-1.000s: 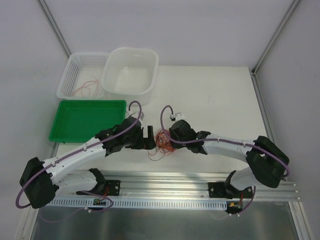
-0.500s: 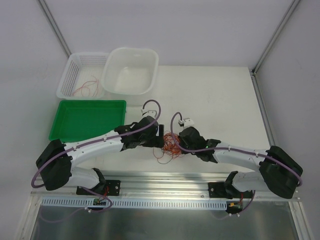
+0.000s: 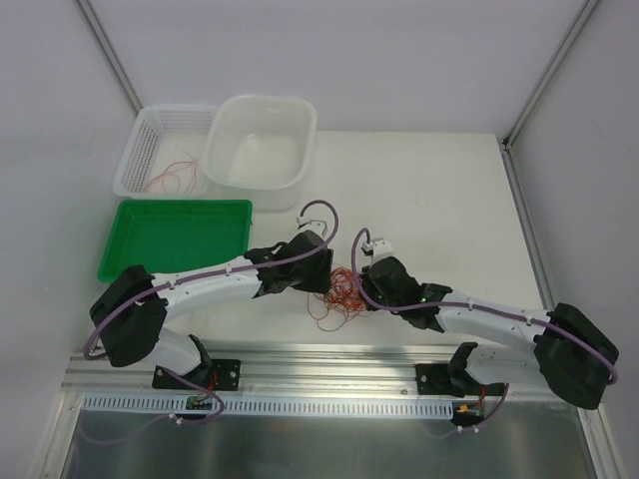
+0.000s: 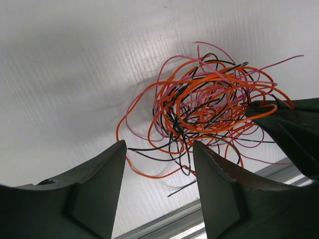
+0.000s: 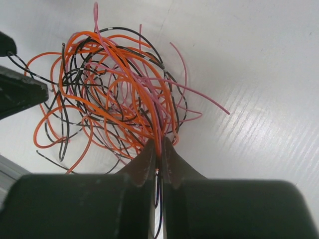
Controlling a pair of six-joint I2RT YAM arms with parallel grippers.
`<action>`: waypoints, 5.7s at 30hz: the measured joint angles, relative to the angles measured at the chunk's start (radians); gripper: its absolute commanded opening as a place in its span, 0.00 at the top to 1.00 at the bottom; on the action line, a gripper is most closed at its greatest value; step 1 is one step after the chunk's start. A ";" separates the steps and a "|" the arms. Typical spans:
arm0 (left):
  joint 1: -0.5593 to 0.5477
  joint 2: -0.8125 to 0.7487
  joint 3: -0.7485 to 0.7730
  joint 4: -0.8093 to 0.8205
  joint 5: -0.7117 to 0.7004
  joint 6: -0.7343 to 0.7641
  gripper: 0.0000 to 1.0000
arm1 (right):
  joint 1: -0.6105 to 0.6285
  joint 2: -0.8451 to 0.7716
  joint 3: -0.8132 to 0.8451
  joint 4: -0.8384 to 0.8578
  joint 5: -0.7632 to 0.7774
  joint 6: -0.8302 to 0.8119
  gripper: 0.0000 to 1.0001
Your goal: Untangle the cables
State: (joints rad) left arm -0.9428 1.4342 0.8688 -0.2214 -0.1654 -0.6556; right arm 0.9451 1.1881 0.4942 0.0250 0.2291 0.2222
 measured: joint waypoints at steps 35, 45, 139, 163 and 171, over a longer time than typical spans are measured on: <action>0.085 -0.055 -0.150 0.261 0.284 0.234 0.59 | 0.000 -0.115 -0.050 -0.007 -0.037 -0.025 0.99; 0.085 -0.020 -0.192 0.295 0.351 0.256 0.59 | 0.000 -0.115 -0.051 -0.007 -0.037 -0.025 0.99; 0.156 -0.365 -0.153 -0.123 0.053 -0.036 0.32 | -0.005 0.151 0.332 -0.247 -0.004 -0.058 0.40; 0.156 0.095 -0.159 0.326 0.076 -0.113 1.00 | -0.023 0.311 0.260 -0.104 0.022 -0.043 0.92; 0.222 -0.195 -0.248 0.289 0.031 -0.116 1.00 | -0.094 0.034 0.189 -0.243 0.117 -0.048 0.99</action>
State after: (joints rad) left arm -0.7212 1.2392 0.6209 0.0677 -0.1349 -0.7712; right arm 0.8513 1.2217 0.6830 -0.2184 0.3458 0.1745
